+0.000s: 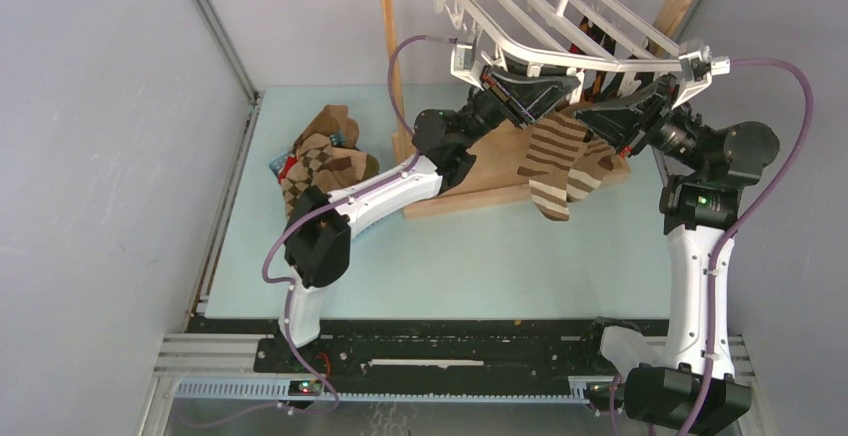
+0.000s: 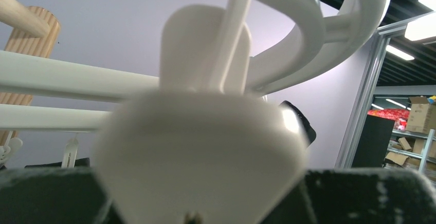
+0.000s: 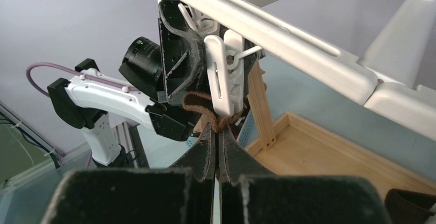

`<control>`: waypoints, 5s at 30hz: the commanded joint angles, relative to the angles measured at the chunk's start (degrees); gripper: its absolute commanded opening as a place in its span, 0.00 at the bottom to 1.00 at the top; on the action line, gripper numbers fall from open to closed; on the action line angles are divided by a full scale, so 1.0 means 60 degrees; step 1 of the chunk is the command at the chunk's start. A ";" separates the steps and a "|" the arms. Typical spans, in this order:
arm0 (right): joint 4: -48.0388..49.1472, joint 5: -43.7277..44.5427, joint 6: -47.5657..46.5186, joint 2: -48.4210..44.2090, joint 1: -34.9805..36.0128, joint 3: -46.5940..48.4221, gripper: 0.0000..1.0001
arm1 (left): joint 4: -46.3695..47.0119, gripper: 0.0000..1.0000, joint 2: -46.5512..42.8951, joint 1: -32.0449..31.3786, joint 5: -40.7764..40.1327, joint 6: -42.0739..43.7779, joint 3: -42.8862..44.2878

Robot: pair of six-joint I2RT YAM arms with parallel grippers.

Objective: Clip the socks to the hanger
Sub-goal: Clamp the sock onto the hanger, then pick up the sock from the bin.

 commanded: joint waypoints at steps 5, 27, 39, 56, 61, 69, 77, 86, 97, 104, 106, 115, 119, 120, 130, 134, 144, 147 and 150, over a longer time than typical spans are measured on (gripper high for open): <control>0.0087 0.0266 -0.0539 0.0009 -0.0087 0.0541 0.00 | 0.0103 0.04 -0.0277 0.0067 0.0401 -0.0064 0.0383; -0.0794 0.0230 -0.1235 0.0037 -0.0165 0.0721 0.00 | 0.0010 0.40 -0.0397 0.0067 0.0154 -0.0200 0.0119; -0.1855 0.0235 -0.1925 -0.0125 -0.0233 0.0721 0.00 | 0.0001 0.76 -0.0940 0.0056 -0.0153 0.0079 -0.0812; -0.5572 0.2311 -0.4919 -0.0541 -0.0924 0.0560 0.00 | -0.1664 1.00 -0.3334 -0.0015 -0.0448 0.2038 -0.4396; -0.5862 0.3131 -0.5403 -0.0422 -0.0941 0.0560 0.00 | -0.3202 1.00 -0.4136 -0.0216 -0.0265 0.3150 -0.5135; -0.6471 0.3423 -0.6074 -0.0357 -0.1079 0.0512 0.06 | -0.6557 1.00 -0.5873 -0.0934 -0.0749 0.5838 -0.6229; -0.6534 0.3102 -0.6311 -0.0544 -0.1161 0.0399 0.20 | -0.7625 1.00 -0.7429 -0.1061 -0.1483 0.6648 -0.7234; -0.8156 0.2560 -0.7430 -0.0987 -0.2323 0.0381 0.61 | -0.9711 1.00 -0.9276 -0.0965 -0.2953 0.6805 -0.8077; -1.2112 -0.0204 -1.0492 -0.1880 -0.4523 -0.0938 0.70 | -1.1854 1.00 -1.1860 -0.0627 -0.5308 0.5223 -0.9315; -1.4368 -0.1026 -1.2679 -0.2123 -0.4709 -0.1924 0.78 | -1.3562 1.00 -1.2718 -0.0237 -0.5694 0.4352 -0.9555; -1.4793 -0.0931 -1.3384 -0.2309 -0.4554 -0.2118 0.88 | -1.4089 1.00 -1.2744 -0.0006 -0.5625 0.4097 -0.9527; -1.2643 0.2055 -1.0231 -0.2946 -0.2639 -0.2273 0.91 | -1.4499 1.00 -1.2974 0.1677 -0.4213 0.3847 -1.0037; -1.2755 0.2472 -0.9872 -0.2837 -0.3383 -0.2057 0.93 | -1.4653 1.00 -1.2855 0.2890 -0.3097 0.3742 -0.9884; -1.2794 0.2647 -0.9852 -0.2760 -0.3412 -0.2019 0.93 | -1.4736 1.00 -1.2837 0.3070 -0.3108 0.3765 -0.9874; -1.4195 0.2426 -1.2199 -0.2587 -0.2840 -0.1562 0.92 | -1.6280 1.00 -1.2249 0.5143 -0.2961 0.4462 -0.9716; -1.4696 0.2370 -1.3559 -0.2639 -0.2035 -0.1484 0.92 | -1.6667 0.97 -1.1478 0.5638 -0.2981 0.4298 -0.9577; -1.4780 0.2924 -1.4404 -0.2229 -0.0516 -0.1543 0.91 | -1.7488 0.72 -0.9282 0.6437 -0.4753 0.4773 -0.7258; -1.4705 0.3030 -1.4465 -0.2192 -0.0194 -0.1563 0.91 | -1.7504 0.73 -0.8834 0.6970 -0.4455 0.3508 -0.6638; -1.4524 0.3031 -1.4382 -0.2148 -0.0005 -0.1556 0.91 | -1.7765 0.73 -0.8521 0.7084 -0.4836 0.2127 -0.6113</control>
